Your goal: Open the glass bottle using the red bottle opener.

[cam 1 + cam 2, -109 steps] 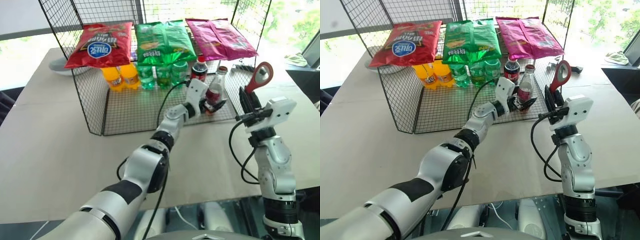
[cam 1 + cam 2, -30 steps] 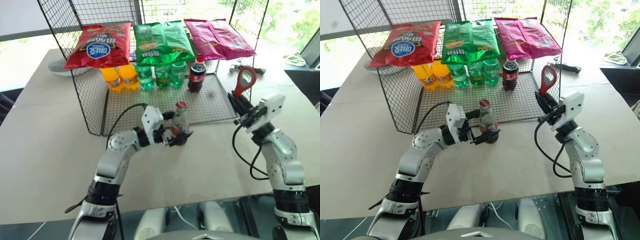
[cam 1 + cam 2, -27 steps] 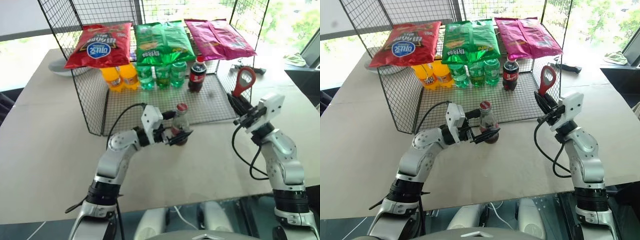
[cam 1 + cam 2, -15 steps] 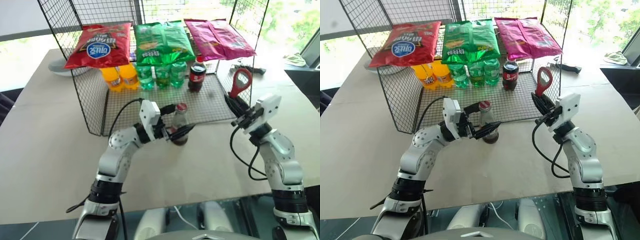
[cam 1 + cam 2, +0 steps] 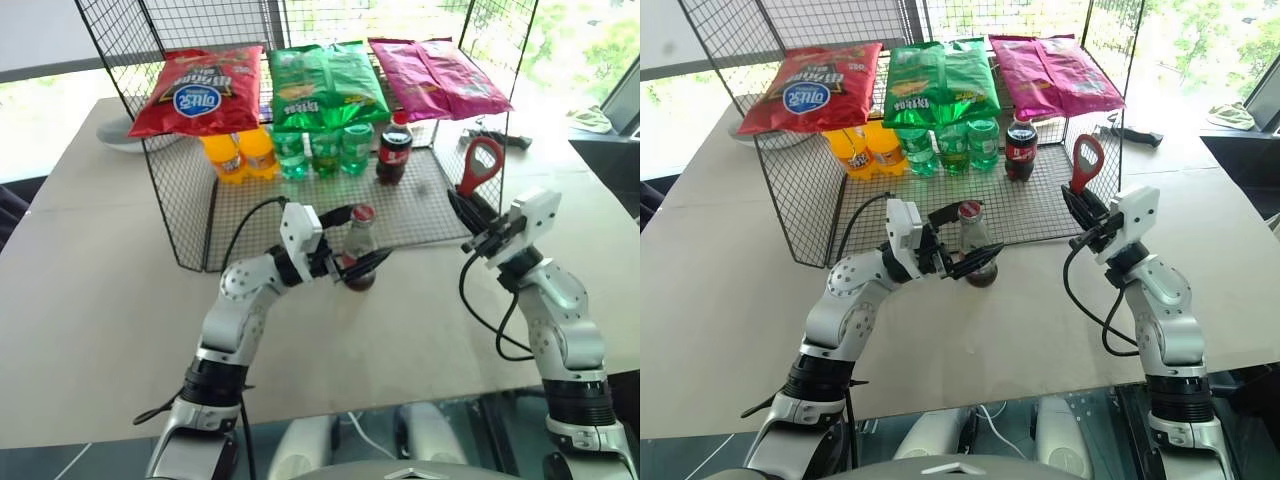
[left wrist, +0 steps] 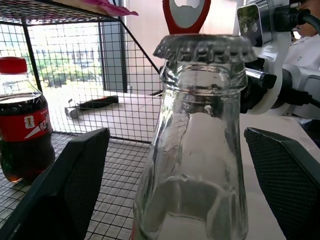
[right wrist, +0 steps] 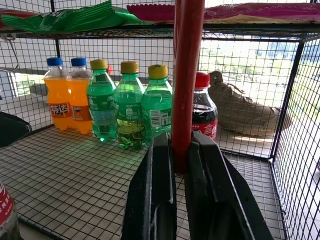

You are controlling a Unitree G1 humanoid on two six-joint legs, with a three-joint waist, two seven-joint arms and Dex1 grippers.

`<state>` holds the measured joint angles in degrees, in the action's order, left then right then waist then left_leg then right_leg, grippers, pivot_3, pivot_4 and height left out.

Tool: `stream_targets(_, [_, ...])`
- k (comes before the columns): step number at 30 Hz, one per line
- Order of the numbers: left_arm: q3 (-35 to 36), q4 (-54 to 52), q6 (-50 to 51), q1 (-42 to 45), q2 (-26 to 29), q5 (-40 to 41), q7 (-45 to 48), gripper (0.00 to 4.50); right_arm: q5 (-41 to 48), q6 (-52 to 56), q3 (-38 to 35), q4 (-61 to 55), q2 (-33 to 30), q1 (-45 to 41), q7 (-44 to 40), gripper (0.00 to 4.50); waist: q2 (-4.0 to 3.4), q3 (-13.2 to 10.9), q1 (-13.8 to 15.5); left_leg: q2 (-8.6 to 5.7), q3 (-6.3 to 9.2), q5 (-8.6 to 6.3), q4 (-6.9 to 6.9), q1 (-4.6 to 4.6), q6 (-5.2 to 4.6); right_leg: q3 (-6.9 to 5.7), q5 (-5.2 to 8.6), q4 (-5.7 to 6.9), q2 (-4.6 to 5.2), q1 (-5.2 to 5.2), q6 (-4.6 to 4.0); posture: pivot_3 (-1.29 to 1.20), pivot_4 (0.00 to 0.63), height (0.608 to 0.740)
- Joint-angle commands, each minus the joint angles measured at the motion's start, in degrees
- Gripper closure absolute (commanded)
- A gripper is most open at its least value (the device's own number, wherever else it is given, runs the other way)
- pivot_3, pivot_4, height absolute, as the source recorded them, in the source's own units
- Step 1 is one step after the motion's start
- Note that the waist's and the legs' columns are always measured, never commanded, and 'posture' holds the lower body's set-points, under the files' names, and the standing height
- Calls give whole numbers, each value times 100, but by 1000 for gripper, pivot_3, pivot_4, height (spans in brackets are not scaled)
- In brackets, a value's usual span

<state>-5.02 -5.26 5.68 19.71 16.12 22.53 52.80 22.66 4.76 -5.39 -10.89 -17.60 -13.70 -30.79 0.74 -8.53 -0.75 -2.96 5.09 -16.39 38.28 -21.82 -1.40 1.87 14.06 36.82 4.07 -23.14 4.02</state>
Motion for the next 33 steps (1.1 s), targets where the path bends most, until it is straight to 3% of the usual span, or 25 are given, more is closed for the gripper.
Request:
stream_targets(1, [-19,-7,-170,24,-30,39,41,47,-1,-71,-6,-164,9,-40,3,4500,0,0,0,0,0,0,0,0,0,0,0,0,0,0,0,0,150,740])
stream_targets(7, [-11,49,-242,-13,-73,71,38,47,-2,-68,10,-188,8,-5,-10,4500,0,0,0,0,0,0,0,0,0,0,0,0,0,0,0,0,150,740])
stream_targets(12, [-49,81,-236,-60,-46,26,85,2232,-24,-65,67,-218,-3,-3,-19,4500,0,0,-2,0,0,0,0,0,0,0,0,0,0,0,0,0,150,740])
stream_targets(19, [-33,89,-166,-102,-40,-6,-5,2222,-317,-177,349,-374,-110,13,-129,4500,0,0,-2,0,0,0,0,2,0,0,0,0,-1,1,0,0,150,740])
stream_targets(27, [-62,103,-193,-92,-47,-30,5,2222,-1815,-1044,1314,-406,-423,-21,-238,4500,1,1,-2,0,-1,0,0,4,0,0,0,0,-1,2,0,0,150,740])
stream_targets(33, [-74,127,-221,-92,-65,-57,-6,2222,-2808,-1039,1727,-403,-553,-256,-36,4500,3,3,0,-1,-1,0,2,5,1,0,0,0,-2,3,0,0,150,740])
